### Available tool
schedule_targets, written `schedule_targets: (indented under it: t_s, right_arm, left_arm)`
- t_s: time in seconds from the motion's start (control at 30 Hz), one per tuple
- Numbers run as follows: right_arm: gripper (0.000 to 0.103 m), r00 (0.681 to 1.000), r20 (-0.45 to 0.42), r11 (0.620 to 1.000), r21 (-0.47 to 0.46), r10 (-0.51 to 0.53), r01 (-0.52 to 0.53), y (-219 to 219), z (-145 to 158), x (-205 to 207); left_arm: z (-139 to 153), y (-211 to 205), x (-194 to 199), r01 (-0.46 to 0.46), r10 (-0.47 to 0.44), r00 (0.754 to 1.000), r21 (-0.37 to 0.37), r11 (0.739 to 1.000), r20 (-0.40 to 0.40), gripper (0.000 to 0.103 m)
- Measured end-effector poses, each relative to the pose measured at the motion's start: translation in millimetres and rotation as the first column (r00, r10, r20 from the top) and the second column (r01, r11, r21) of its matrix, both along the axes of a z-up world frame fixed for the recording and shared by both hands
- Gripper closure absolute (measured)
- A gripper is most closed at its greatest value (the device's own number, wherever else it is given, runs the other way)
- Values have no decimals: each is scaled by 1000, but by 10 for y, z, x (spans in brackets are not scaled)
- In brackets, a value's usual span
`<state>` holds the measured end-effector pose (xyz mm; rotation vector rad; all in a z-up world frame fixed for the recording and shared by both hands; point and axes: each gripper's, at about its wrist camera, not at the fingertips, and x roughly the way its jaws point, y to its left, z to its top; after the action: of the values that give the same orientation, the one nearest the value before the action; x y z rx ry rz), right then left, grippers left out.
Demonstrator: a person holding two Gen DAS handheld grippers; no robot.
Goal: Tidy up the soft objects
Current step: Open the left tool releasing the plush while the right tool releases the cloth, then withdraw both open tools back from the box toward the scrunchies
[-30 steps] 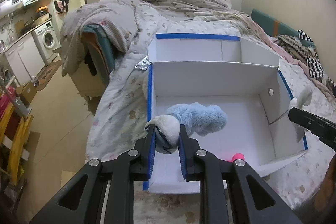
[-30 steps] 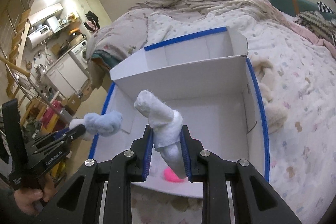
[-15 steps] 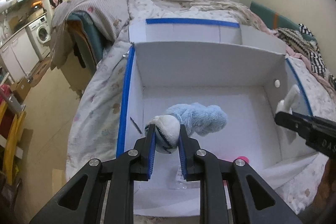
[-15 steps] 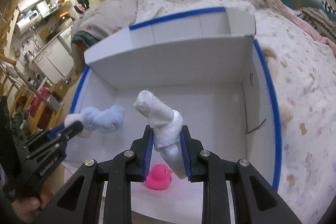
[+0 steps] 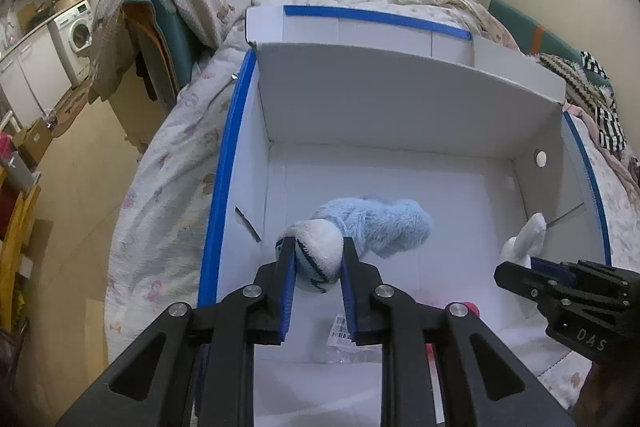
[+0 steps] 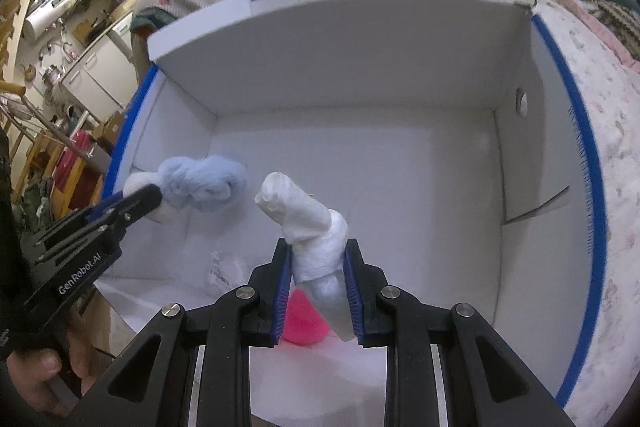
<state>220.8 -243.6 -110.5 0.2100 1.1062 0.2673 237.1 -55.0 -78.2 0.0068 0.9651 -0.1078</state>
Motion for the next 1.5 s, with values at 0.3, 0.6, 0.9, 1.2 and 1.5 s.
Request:
schedule_targets:
  t_s: [0.3, 0.6, 0.9, 1.2, 1.5]
  right_arm:
    - [75, 999, -43, 1000, 3, -30, 30, -24, -86, 42]
    - [75, 998, -41, 999, 36, -40, 41, -56, -91, 61]
    - [16, 999, -19, 997, 75, -35, 36, -39, -39, 19]
    - [0, 998, 56, 996, 85, -29, 24, 41, 67, -58]
    - [0, 989, 124, 996, -10, -85, 87, -26, 111, -353]
  left_arm:
    - [-43, -65, -6, 18, -18, 1000, 7, 1000, -23, 84]
    - [-25, -85, -43, 18, -18, 1000, 27, 999, -19, 50]
    - [174, -78, -140, 6, -6, 1000, 13, 1000, 6, 38]
    - [290, -61, -310, -2, -11, 991, 99, 995, 134, 27]
    - [369, 44, -379, 6, -15, 988, 57, 998, 156, 27]
